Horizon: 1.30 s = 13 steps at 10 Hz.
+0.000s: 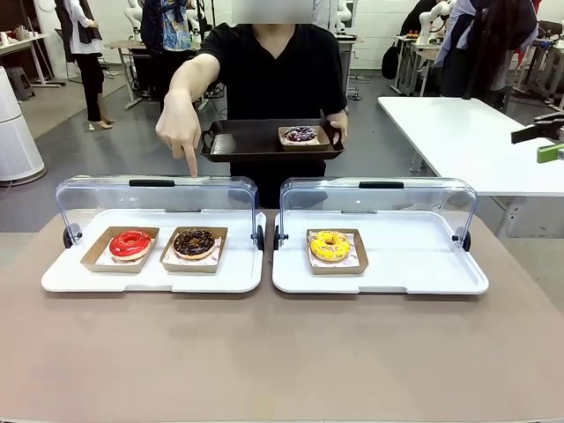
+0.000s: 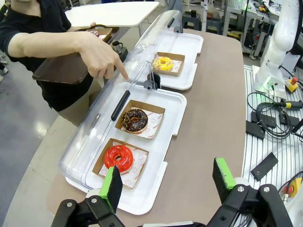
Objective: Provide the desired donut to the person.
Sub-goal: Pick up and lift the Paper togo box containing the Donut pointed at by the person.
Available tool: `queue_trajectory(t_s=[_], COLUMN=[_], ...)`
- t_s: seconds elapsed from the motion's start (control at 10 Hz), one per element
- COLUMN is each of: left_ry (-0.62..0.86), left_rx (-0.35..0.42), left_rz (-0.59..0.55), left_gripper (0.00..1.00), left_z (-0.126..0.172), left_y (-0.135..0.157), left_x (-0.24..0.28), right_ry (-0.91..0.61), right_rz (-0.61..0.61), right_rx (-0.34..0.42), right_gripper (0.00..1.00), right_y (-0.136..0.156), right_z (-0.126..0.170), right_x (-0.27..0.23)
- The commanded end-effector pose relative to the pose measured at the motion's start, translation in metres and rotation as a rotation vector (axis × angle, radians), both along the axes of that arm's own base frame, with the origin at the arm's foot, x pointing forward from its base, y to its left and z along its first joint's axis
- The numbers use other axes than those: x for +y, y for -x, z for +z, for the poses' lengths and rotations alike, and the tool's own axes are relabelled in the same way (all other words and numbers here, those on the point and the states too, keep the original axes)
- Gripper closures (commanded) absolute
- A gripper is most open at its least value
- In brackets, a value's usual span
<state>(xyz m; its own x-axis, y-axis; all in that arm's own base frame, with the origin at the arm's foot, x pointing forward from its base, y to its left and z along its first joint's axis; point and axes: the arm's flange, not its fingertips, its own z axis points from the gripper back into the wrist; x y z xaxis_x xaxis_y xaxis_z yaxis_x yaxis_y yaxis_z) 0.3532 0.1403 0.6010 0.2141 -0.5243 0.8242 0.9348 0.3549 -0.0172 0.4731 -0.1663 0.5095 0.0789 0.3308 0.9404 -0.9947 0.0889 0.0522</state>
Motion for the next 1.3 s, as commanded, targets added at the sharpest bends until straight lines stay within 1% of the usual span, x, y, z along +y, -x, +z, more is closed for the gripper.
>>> queue_trajectory(t_s=[0.0, 0.1, 0.2, 0.3, 0.4, 0.6, 0.7, 0.8, 0.9, 1.0, 1.2], left_ry=[-0.136, -0.262, -0.409, -0.498, -0.604, -0.726, -0.756, -0.739, -0.754, -0.777, -0.857], left_rx=[-0.03, -0.059, -0.076, -0.033, 0.01, 0.028, 0.023, -0.003, -0.011, 0.013, 0.019], left_rz=[-0.069, -0.139, -0.182, -0.255, -0.293, -0.325, -0.337, -0.327, -0.322, -0.339, -0.35], left_gripper=[0.0, 0.0, 0.0, 0.0, 0.0, 0.0, 0.0, 0.0, 0.0, 0.0, 0.0], left_z=[0.012, 0.023, 0.031, 0.03, 0.017, -0.007, -0.019, -0.034, -0.054, -0.073, -0.113], left_y=[0.0, -0.002, -0.008, -0.018, -0.028, -0.052, -0.064, -0.073, -0.08, -0.084, -0.091], left_x=[-0.025, -0.053, -0.083, -0.11, -0.141, -0.189, -0.211, -0.231, -0.249, -0.262, -0.282], right_ry=[-0.008, -0.008, -0.008, -0.008, -0.008, -0.008, -0.008, -0.008, -0.008, -0.008, -0.008], right_rz=[0.005, 0.005, 0.005, 0.005, 0.005, 0.005, 0.005, 0.005, 0.005, 0.005, 0.005], right_rx=[0.003, 0.003, 0.003, 0.003, 0.003, 0.003, 0.003, 0.003, 0.003, 0.003, 0.003], right_gripper=[0.0, 0.0, 0.0, 0.0, 0.0, 0.0, 0.0, 0.0, 0.0, 0.0, 0.0], right_y=[0.001, 0.001, 0.001, 0.001, 0.001, 0.001, 0.001, 0.001, 0.001, 0.001, 0.001], right_z=[0.0, 0.0, 0.0, 0.0, 0.0, 0.0, 0.0, 0.0, 0.0, 0.0, 0.0], right_x=[0.0, 0.0, 0.0, 0.0, 0.0, 0.0, 0.0, 0.0, 0.0, 0.0, 0.0])
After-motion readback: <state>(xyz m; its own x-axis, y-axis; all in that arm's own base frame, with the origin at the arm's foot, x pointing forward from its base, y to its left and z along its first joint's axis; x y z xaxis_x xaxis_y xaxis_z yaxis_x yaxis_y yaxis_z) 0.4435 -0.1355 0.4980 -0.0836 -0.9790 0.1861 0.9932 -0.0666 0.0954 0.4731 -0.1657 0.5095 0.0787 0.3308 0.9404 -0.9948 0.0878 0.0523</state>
